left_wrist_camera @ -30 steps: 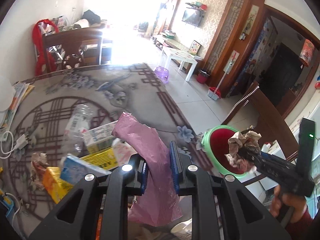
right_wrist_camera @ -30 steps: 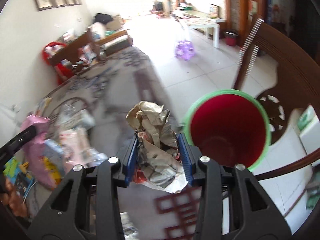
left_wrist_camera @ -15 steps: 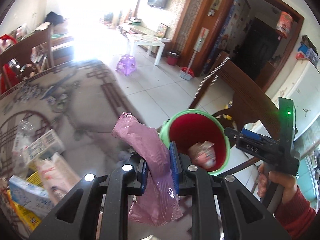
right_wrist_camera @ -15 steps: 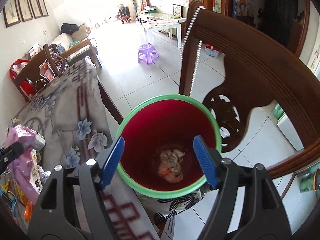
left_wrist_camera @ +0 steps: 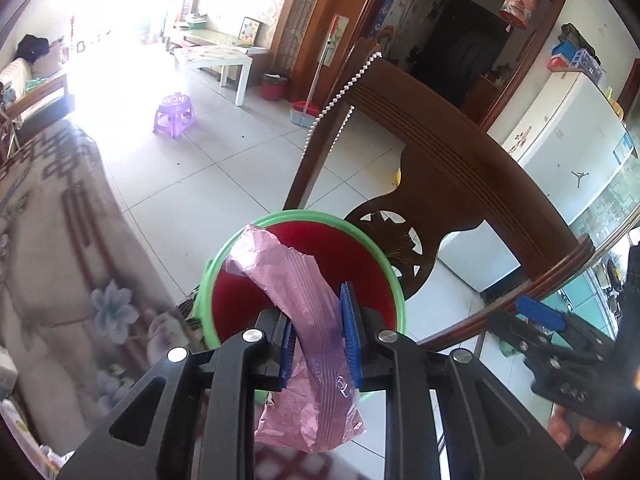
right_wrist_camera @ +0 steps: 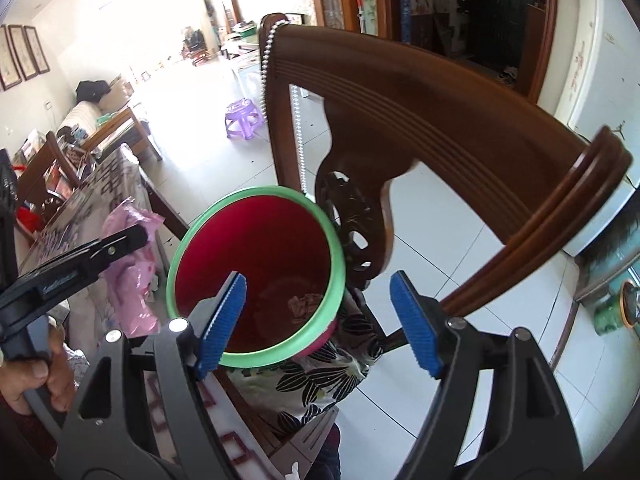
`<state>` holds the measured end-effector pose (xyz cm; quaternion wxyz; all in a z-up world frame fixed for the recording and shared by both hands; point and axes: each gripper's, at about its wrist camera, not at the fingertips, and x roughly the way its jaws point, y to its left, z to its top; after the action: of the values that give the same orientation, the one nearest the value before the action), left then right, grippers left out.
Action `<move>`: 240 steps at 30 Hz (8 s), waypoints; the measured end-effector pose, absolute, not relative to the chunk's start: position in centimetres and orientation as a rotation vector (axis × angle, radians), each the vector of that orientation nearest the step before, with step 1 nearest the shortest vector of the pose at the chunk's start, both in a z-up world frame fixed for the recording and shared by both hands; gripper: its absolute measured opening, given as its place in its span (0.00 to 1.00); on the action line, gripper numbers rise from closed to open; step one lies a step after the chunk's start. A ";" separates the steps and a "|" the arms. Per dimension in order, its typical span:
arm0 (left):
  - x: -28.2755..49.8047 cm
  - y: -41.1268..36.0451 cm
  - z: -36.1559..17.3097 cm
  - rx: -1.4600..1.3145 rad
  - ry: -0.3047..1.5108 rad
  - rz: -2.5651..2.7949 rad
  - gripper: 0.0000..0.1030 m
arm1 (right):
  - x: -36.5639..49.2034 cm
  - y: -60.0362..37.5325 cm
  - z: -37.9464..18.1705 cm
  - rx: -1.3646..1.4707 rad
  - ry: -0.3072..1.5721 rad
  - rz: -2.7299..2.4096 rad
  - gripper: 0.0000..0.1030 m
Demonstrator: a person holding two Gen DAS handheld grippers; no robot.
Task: Collect trash
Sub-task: 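Carry both items to the red bin and release them inside, then return both tools to the table over the remaining trash, then grasp the yellow juice carton with the right tool while the left tool grasps crumpled tissues, then carry the carton and tissues to the red bin and release both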
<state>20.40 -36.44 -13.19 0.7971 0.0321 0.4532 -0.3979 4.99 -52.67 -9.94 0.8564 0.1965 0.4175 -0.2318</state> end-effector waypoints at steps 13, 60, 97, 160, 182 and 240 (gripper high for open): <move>17.8 -32.8 -9.2 0.036 0.858 -0.765 0.69 | 5.1 -50.2 -9.1 0.405 0.880 -0.416 0.72; 17.7 20.5 -14.9 -0.309 0.975 0.008 0.69 | 14.5 6.3 -17.9 -0.458 1.087 0.421 0.73; 21.4 15.5 -20.8 -0.270 1.081 -0.130 0.32 | 11.9 -5.2 -8.5 0.039 1.032 0.249 0.53; 16.5 -1.4 -10.5 -0.189 0.911 -0.302 0.33 | 10.5 -22.5 -6.0 0.181 0.910 0.086 0.53; 17.2 -11.7 -10.2 -0.150 0.937 -0.369 0.33 | 12.6 -34.5 -8.4 0.199 0.947 -0.066 0.54; 20.2 -39.9 -11.4 0.118 0.949 -0.822 0.65 | 7.7 -52.6 -10.4 0.333 0.953 -0.405 0.77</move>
<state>20.22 -39.95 -11.38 0.8076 0.0553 0.4438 -0.3844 7.70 -52.61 -10.44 0.8557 0.1586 0.4534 -0.1928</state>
